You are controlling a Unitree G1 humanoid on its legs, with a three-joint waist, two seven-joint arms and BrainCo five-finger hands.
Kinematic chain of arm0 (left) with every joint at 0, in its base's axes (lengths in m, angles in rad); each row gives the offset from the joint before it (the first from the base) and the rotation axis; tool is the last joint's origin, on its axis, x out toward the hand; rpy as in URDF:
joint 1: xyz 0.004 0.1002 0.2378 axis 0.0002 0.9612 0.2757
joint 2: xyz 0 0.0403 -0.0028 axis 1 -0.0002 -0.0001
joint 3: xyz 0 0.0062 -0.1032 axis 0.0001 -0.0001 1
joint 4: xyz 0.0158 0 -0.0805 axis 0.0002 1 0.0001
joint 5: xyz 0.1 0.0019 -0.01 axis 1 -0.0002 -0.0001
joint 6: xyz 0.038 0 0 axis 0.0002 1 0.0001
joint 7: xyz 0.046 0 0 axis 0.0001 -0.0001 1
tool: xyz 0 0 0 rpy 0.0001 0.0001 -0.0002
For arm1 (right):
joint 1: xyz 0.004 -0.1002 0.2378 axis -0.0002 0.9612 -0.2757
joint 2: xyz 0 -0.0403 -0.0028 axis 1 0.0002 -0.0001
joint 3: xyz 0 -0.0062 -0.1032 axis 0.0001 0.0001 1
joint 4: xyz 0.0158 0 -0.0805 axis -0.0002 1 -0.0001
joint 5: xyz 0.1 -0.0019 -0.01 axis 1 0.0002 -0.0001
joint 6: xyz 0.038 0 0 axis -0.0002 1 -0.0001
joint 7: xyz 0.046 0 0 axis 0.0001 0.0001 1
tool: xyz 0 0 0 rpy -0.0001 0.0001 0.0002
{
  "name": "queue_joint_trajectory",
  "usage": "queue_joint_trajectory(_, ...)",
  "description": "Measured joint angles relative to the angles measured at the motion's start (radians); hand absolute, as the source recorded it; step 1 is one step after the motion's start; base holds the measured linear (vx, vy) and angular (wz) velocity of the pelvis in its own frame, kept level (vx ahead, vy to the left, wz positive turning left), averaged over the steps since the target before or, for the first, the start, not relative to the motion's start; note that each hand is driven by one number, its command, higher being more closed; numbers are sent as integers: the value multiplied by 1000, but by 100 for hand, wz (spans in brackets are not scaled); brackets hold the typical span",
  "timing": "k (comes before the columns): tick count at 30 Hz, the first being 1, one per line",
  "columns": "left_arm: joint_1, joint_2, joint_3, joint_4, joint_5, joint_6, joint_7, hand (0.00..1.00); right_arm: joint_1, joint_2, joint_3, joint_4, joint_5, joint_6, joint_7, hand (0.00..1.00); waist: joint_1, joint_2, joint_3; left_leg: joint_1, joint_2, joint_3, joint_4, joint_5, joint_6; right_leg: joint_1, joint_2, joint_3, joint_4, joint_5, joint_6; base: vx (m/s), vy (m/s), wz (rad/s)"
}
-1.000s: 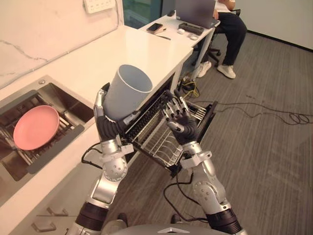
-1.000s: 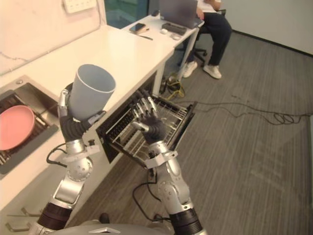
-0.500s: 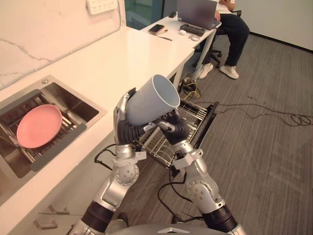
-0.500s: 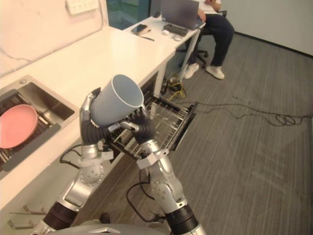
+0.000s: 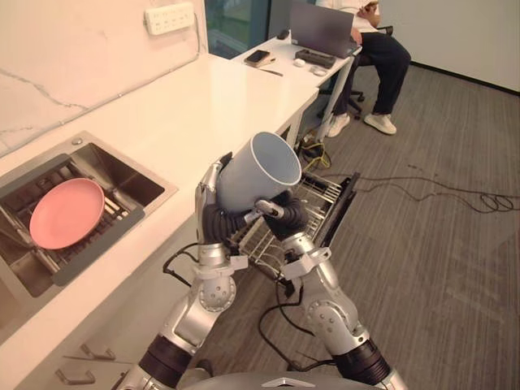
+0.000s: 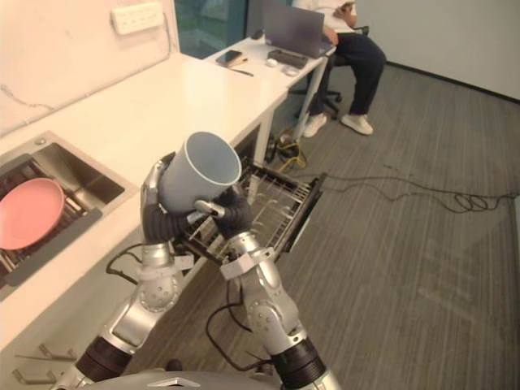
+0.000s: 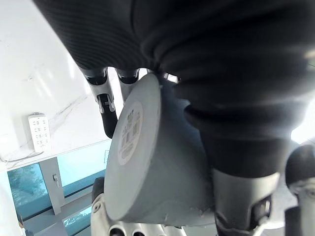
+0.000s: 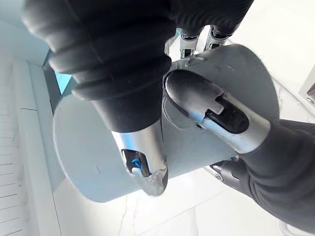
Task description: Walk over to the sink, pick up the cup, carry it to the dishwasher, place the cup inside the dishwasher, then close the dishwasher door
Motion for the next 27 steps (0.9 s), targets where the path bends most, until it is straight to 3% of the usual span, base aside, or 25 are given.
queue_joint_trajectory(13, 0, 2, -10, 18, 2, 36, 55, 100, -10, 0, 32, 0, -81, -2, -81, 0, -1, 2, -6, 14, -2, 3, -20, 9, -1, -1, 1, 4, 0, 1, -1, -15, -5, -1)
queue_joint_trajectory(20, 0, 1, -8, 36, 20, 58, 78, 100, -10, 0, 32, 2, -195, 2, -119, 0, -2, 9, -13, 19, -2, 2, -30, 16, -1, 0, 2, 3, 0, 1, -1, -9, -4, 0)
queue_joint_trajectory(27, 0, 0, 7, 36, 20, 57, 117, 100, -10, 1, 32, 2, -195, 21, -121, 0, -2, 9, -13, 30, -3, 2, -54, 28, 0, 1, 5, 3, 1, 1, -1, -33, -12, 1)
